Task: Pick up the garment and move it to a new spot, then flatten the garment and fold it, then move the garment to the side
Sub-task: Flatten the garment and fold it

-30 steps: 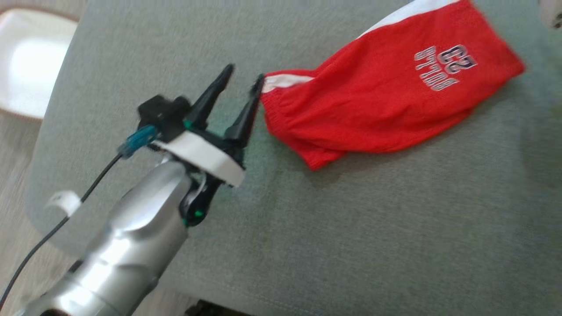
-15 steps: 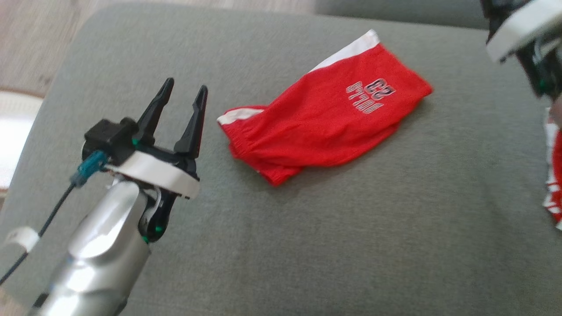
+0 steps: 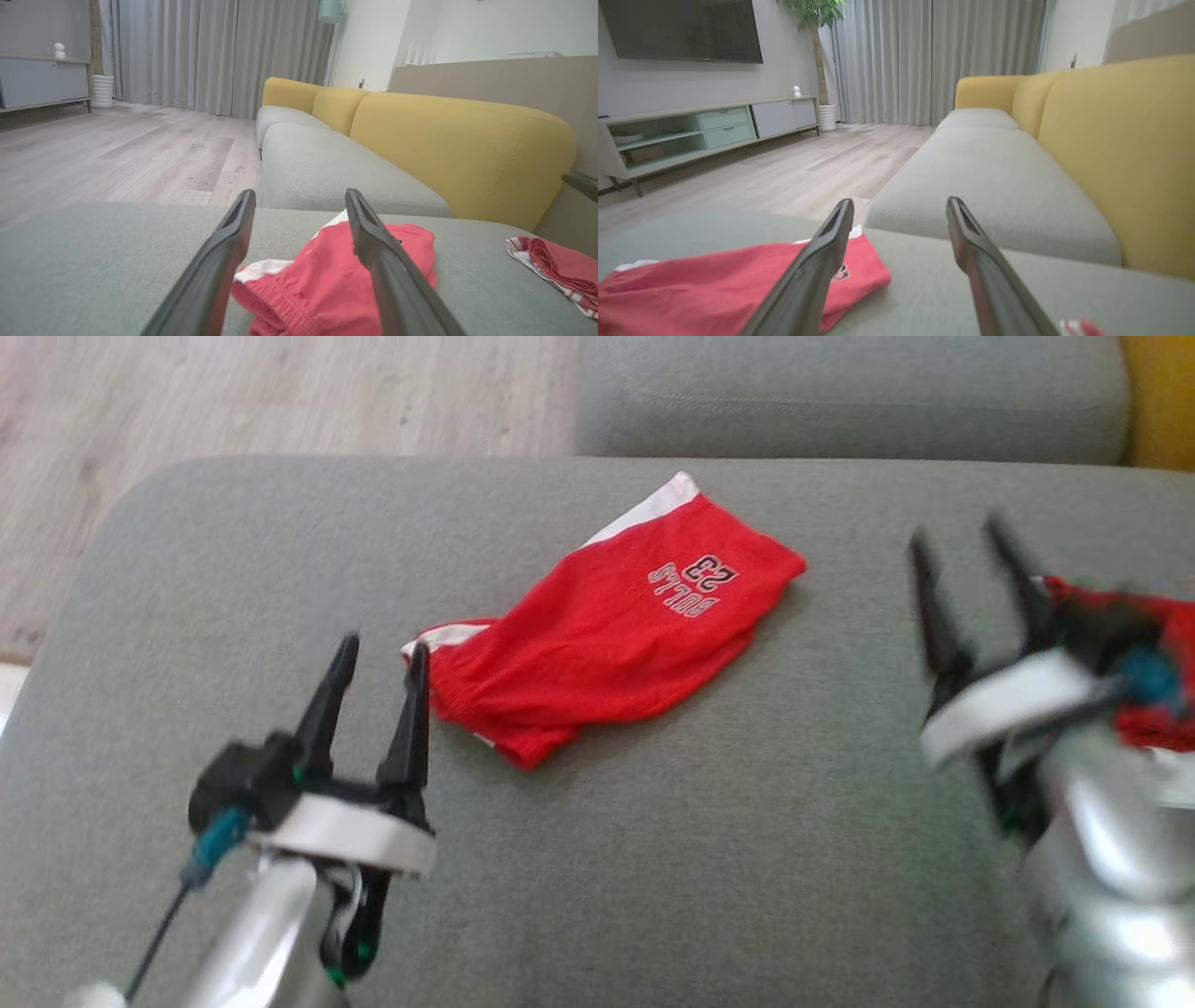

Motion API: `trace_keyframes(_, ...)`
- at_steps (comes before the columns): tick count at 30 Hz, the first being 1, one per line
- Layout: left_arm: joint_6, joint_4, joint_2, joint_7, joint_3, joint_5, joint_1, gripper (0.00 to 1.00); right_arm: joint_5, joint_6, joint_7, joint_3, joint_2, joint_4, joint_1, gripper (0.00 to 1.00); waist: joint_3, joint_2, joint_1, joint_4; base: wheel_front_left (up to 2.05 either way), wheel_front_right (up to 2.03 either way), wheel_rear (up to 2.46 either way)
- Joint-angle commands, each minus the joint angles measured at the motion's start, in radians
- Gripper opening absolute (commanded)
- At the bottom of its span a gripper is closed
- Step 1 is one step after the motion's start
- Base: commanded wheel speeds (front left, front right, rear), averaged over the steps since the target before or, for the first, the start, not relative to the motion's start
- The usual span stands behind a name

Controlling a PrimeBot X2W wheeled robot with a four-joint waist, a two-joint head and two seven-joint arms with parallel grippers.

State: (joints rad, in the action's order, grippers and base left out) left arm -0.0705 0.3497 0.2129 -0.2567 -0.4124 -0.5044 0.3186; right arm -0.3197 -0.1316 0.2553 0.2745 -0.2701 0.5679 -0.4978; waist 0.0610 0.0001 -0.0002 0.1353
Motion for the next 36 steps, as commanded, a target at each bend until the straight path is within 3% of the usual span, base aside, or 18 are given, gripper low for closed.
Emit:
trace_keyframes(1, 0.001, -0.038, 0.003, -0.005, 0.064, 0.02, 0.007, 1.0, 0.033, 0.001, 0.006, -0.027, 0.049, -0.051, 0.047, 1.0, -0.015, -0.0001, 0.0002, -0.018, 0.0, 0.0, 0.0)
trace_keyframes(5, -0.008, -0.06, -0.039, -0.005, 0.125, 0.07, -0.073, 1.0, 0.107, 0.001, 0.006, -0.097, 0.148, -0.099, 0.177, 1.0, -0.029, -0.0001, 0.0002, -0.04, 0.0, 0.0, 0.0)
trace_keyframes(10, -0.026, -0.101, -0.092, -0.005, 0.194, 0.135, -0.156, 1.0, 0.151, 0.001, 0.006, -0.129, 0.202, -0.14, 0.264, 1.0, -0.04, -0.0001, 0.0002, -0.065, 0.0, 0.0, 0.0)
trace_keyframes(21, -0.056, -0.106, -0.137, -0.005, 0.242, 0.201, -0.182, 1.0, 0.187, 0.001, 0.006, -0.137, 0.219, -0.162, 0.285, 1.0, -0.02, -0.0001, 0.0002, -0.051, 0.0, 0.0, 0.0)
trace_keyframes(31, -0.06, -0.103, -0.153, -0.005, 0.212, 0.198, -0.135, 1.0, 0.145, 0.001, -0.034, -0.151, 0.22, -0.093, 0.169, 1.0, 0.074, -0.0001, 0.0002, 0.051, 0.0, 0.0, 0.0)
trace_keyframes(36, -0.06, -0.095, -0.157, -0.005, 0.183, 0.182, -0.111, 1.0, 0.057, 0.001, -0.093, -0.189, 0.22, -0.017, 0.078, 1.0, 0.123, -0.0001, 0.0002, 0.12, 0.0, 0.0, 0.0)
